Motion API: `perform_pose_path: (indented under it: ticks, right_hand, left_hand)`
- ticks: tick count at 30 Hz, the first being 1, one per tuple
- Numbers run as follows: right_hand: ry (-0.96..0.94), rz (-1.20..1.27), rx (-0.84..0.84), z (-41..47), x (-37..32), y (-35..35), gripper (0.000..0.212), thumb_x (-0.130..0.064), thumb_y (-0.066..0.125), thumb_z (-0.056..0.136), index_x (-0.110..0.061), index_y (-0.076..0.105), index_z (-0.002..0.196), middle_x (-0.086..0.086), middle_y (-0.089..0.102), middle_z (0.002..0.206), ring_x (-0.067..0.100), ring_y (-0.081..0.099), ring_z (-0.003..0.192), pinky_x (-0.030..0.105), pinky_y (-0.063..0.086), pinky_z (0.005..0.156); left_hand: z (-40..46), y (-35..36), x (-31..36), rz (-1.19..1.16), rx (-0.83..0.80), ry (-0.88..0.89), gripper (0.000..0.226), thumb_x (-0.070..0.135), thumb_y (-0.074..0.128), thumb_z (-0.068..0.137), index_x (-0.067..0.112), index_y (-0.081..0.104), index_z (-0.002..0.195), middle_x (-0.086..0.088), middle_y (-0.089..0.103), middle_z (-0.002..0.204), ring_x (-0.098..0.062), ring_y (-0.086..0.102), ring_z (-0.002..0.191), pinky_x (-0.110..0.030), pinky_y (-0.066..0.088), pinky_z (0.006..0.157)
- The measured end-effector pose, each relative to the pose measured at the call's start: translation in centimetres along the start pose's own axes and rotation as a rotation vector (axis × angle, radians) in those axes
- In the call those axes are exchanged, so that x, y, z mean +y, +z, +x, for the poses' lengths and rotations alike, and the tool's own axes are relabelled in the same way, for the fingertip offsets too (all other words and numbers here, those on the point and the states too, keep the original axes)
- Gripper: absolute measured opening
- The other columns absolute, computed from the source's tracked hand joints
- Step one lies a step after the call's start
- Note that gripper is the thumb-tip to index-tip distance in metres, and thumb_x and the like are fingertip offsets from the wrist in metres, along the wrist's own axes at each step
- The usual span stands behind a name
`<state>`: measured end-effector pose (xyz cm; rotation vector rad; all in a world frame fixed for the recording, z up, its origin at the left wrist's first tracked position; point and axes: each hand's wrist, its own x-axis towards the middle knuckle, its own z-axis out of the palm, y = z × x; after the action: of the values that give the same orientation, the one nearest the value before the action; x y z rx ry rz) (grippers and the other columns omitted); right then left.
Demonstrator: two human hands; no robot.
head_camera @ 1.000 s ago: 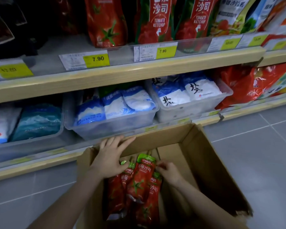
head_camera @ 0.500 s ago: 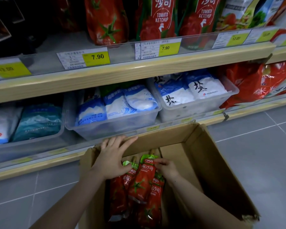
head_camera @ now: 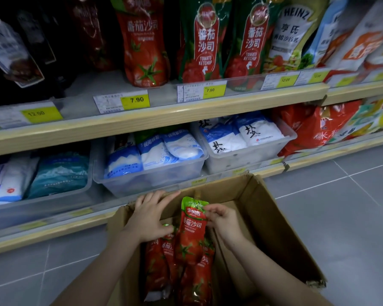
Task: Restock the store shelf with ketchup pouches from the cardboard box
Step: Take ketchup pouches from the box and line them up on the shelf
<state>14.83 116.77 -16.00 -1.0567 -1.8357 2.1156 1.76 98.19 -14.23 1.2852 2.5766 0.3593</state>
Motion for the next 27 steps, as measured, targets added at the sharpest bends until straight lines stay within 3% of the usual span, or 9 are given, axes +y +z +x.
perform_pose_path:
  ticks: [5,8,11,14,17,19,21,23,27]
  right_hand:
    - [-0.223,-0.166,0.022,-2.2,-5.7,-0.4,0.016,0.008,0.057,0.082,-0.003,0.069,0.081,-0.001,0.066,0.077,0.006,0.06,0.071,0.009,0.05,0.064]
    - [-0.294,-0.16,-0.002,-3.1,-10.0,-1.3,0.014,0.007,0.058,0.083,-0.002,0.069,0.086,0.005,0.067,0.082,0.013,0.062,0.078,0.02,0.053,0.071]
    - [-0.372,-0.186,-0.088,-4.1,-14.6,-1.7,0.016,0.005,0.06,0.082,-0.009,0.067,0.079,0.004,0.067,0.082,0.013,0.063,0.079,0.026,0.054,0.077]
    - [-0.447,-0.092,-0.123,-4.8,-18.8,-1.1,0.025,0.011,0.061,0.078,-0.013,0.057,0.073,0.0,0.062,0.068,0.014,0.06,0.067,0.025,0.054,0.065]
    - [-0.492,-0.024,-0.138,-5.1,-22.0,-1.0,0.029,0.004,0.065,0.078,-0.018,0.053,0.092,-0.001,0.065,0.069,0.016,0.065,0.069,0.033,0.056,0.067]
    - [-0.511,-0.061,-0.167,-5.2,-23.4,-1.0,0.031,-0.004,0.068,0.078,-0.02,0.058,0.102,-0.001,0.067,0.073,0.012,0.068,0.072,0.029,0.059,0.065]
    - [-0.553,-0.162,-0.168,-5.2,-24.2,-0.7,0.016,-0.007,0.071,0.076,-0.019,0.067,0.086,-0.006,0.069,0.069,0.009,0.067,0.067,0.022,0.056,0.058]
    - [-0.602,-0.263,-0.11,-5.2,-24.6,-0.2,0.017,-0.008,0.072,0.075,-0.021,0.066,0.066,-0.009,0.067,0.06,0.01,0.064,0.061,0.021,0.056,0.056]
    - [-0.805,-0.58,0.024,-5.1,-24.9,0.3,0.021,-0.017,0.074,0.075,-0.015,0.061,0.058,-0.001,0.066,0.06,0.015,0.062,0.058,0.031,0.053,0.058]
  left_hand:
    - [0.2,-2.4,1.2,-0.131,-0.188,-0.084,0.09,0.06,0.062,0.071,0.049,0.008,0.142,0.006,0.024,0.149,-0.019,0.019,0.138,-0.045,0.008,0.115]
    - [0.7,-4.7,2.5,-0.389,-0.214,-0.156,0.091,0.053,0.073,0.068,0.035,0.025,0.144,0.002,0.03,0.15,-0.019,0.031,0.135,-0.044,0.026,0.113]
    - [1.7,-7.8,5.0,-0.667,-0.134,-0.155,0.086,0.036,0.082,0.065,0.02,0.039,0.138,0.001,0.044,0.142,-0.014,0.043,0.127,-0.035,0.035,0.109]
    - [3.1,-11.1,7.1,-0.809,-0.123,-0.093,0.061,0.02,0.083,0.066,0.016,0.056,0.12,0.003,0.061,0.121,-0.01,0.056,0.114,-0.035,0.039,0.106]
    - [3.9,-14.0,8.0,-0.915,-0.063,-0.073,0.04,0.014,0.082,0.066,0.022,0.063,0.101,0.007,0.07,0.099,-0.005,0.066,0.092,-0.034,0.05,0.094]
    - [3.9,-15.0,8.3,-0.902,-0.005,-0.065,0.037,0.019,0.083,0.065,0.025,0.066,0.096,0.006,0.071,0.097,-0.008,0.067,0.091,-0.033,0.053,0.09]
    - [3.5,-15.5,8.6,-0.86,0.014,-0.074,0.04,0.024,0.084,0.063,0.023,0.067,0.099,0.002,0.072,0.1,-0.013,0.068,0.093,-0.036,0.053,0.09]
    - [2.9,-15.6,8.7,-0.814,0.008,-0.092,0.048,0.029,0.085,0.06,0.023,0.066,0.103,0.003,0.071,0.102,-0.012,0.067,0.094,-0.037,0.053,0.09]
    - [1.8,-16.2,8.7,-0.792,-0.001,-0.09,0.046,0.033,0.085,0.059,0.026,0.065,0.1,0.003,0.071,0.103,-0.012,0.067,0.094,-0.039,0.052,0.091]
